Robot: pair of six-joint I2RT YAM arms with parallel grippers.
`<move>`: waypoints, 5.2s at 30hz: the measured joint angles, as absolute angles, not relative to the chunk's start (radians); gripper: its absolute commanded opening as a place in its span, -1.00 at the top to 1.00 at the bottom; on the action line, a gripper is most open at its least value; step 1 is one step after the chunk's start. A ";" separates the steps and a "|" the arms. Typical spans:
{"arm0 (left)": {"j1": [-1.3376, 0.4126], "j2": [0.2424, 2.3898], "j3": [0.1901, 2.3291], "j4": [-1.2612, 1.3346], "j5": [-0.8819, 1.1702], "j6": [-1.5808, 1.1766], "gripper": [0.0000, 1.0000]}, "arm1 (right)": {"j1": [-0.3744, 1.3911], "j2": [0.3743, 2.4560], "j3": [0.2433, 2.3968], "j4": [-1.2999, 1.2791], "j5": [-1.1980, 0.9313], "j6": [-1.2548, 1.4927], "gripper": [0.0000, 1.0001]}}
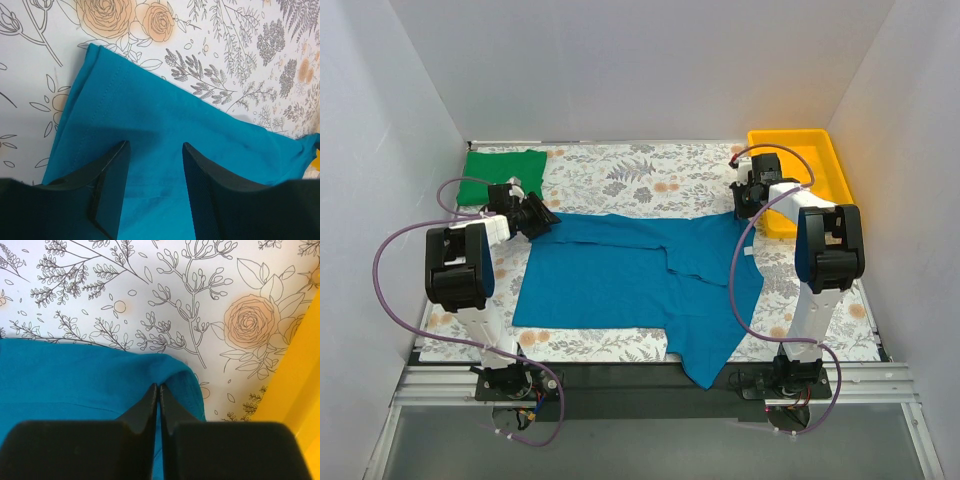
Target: Fold and stack the t-shirts
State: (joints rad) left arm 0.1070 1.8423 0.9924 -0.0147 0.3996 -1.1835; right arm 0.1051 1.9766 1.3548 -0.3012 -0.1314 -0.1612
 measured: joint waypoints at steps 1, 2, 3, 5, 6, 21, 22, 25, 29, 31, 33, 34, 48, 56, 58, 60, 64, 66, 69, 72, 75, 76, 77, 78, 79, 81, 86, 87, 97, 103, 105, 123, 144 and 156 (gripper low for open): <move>0.107 1.848 0.997 -0.014 0.400 -1.187 0.12 | 0.105 1.975 1.349 -0.295 -0.130 -0.161 0.97; 0.107 1.853 1.002 -0.014 0.400 -1.188 0.12 | 0.105 1.971 1.342 -0.289 -0.129 -0.161 0.97; 0.107 1.858 1.008 -0.014 0.400 -1.191 0.13 | 0.105 1.969 1.336 -0.286 -0.126 -0.161 0.97; 0.107 1.868 1.017 -0.010 0.398 -1.195 0.13 | 0.105 1.963 1.324 -0.281 -0.121 -0.160 0.97; 0.107 1.870 1.019 -0.008 0.397 -1.196 0.13 | 0.105 1.959 1.317 -0.277 -0.118 -0.160 0.97; 0.099 1.865 1.011 0.006 0.340 -1.213 0.12 | 0.105 1.789 1.147 -0.176 -0.015 -0.164 0.97; 0.099 1.861 1.007 0.008 0.334 -1.213 0.12 | 0.105 1.785 1.147 -0.169 -0.012 -0.164 0.97; 0.097 1.846 0.992 0.009 0.307 -1.213 0.11 | 0.105 1.780 1.147 -0.149 -0.004 -0.164 0.97; 0.096 1.815 0.963 0.007 0.263 -1.212 0.09 | 0.105 1.780 1.147 -0.146 -0.002 -0.163 0.97; 0.096 1.798 0.947 0.004 0.242 -1.212 0.08 | 0.105 1.780 1.147 -0.146 -0.002 -0.163 0.97; 0.096 1.785 0.936 -0.001 0.224 -1.212 0.07 | 0.105 1.780 1.147 -0.145 -0.002 -0.163 0.97; 0.096 1.782 0.934 -0.001 0.217 -1.212 0.07 | 0.105 1.780 1.147 -0.143 -0.002 -0.163 0.97; 0.106 1.622 0.924 -0.022 0.222 -1.171 -0.27 | 0.105 1.779 1.154 -0.128 -0.116 -0.222 0.00; 0.113 1.333 0.822 0.001 0.162 -1.161 -0.41 | 0.150 1.682 1.158 -0.182 -0.313 -0.377 -0.23; 0.120 1.317 0.784 -0.013 0.153 -1.168 -0.40 | 0.191 1.640 1.155 -0.215 -0.403 -0.461 -0.23; 0.127 1.313 0.753 -0.039 0.149 -1.177 -0.39 | 0.251 1.600 1.139 -0.250 -0.476 -0.553 -0.22; 0.134 1.313 0.710 -0.094 0.142 -1.204 -0.35 | 0.444 1.539 1.045 -0.295 -0.500 -0.696 -0.18; 0.136 1.313 0.704 -0.111 0.138 -1.217 -0.34 | 0.545 1.553 1.018 -0.299 -0.465 -0.711 -0.16; 0.136 1.316 0.704 -0.122 0.136 -1.239 -0.32 | 0.612 1.598 1.016 -0.302 -0.379 -0.702 -0.14; 0.136 1.333 0.704 -0.127 0.134 -1.258 -0.29 | 0.616 1.649 1.028 -0.296 -0.299 -0.680 -0.11; 0.136 1.359 0.704 -0.135 0.133 -1.272 -0.28 | 0.618 1.700 1.046 -0.290 -0.236 -0.665 -0.10; 0.136 1.366 0.704 -0.139 0.133 -1.274 -0.27 | 0.622 1.713 1.051 -0.289 -0.222 -0.661 -0.09; 0.136 1.370 0.704 -0.143 0.133 -1.276 -0.27 | 0.627 1.724 1.053 -0.287 -0.211 -0.658 -0.08; 0.136 1.371 0.704 -0.147 0.133 -1.278 -0.26 | 0.634 1.733 1.056 -0.287 -0.204 -0.656 -0.08; 0.136 1.371 0.704 -0.150 0.133 -1.280 -0.26 | 0.641 1.741 1.059 -0.287 -0.198 -0.654 -0.06; 0.136 1.371 0.704 -0.150 0.133 -1.280 -0.26 | 0.650 1.750 1.060 -0.286 -0.190 -0.653 -0.05; 0.136 1.371 0.704 -0.151 0.133 -1.280 -0.24 | 0.659 1.756 1.060 -0.286 -0.185 -0.651 -0.02; 0.136 1.371 0.704 -0.151 0.133 -1.280 -0.23 | 0.659 1.756 1.060 -0.285 -0.186 -0.651 -0.02; 0.136 1.336 0.706 -0.122 0.282 -1.185 -0.22 | 0.540 1.554 1.013 -0.353 -0.372 -0.706 -0.13; 0.136 1.306 0.706 -0.079 0.354 -1.156 -0.22 | 0.251 1.480 1.014 -0.261 -0.443 -0.582 -0.04; 0.136 1.308 0.706 -0.074 0.362 -1.156 -0.15 | 0.200 1.537 1.030 -0.245 -0.437 -0.521 0.23; 0.135 1.846 1.079 -0.093 0.350 -1.167 0.69 | 0.128 1.902 1.310 -0.266 -0.388 -0.330 0.97; 0.108 1.974 1.176 -0.118 0.341 -1.168 0.67 | 0.125 2.070 1.454 -0.326 -0.220 -0.332 0.97; 0.082 2.072 1.316 -0.146 0.348 -1.196 0.65 | 0.125 2.239 1.724 -0.370 -0.113 -0.336 0.97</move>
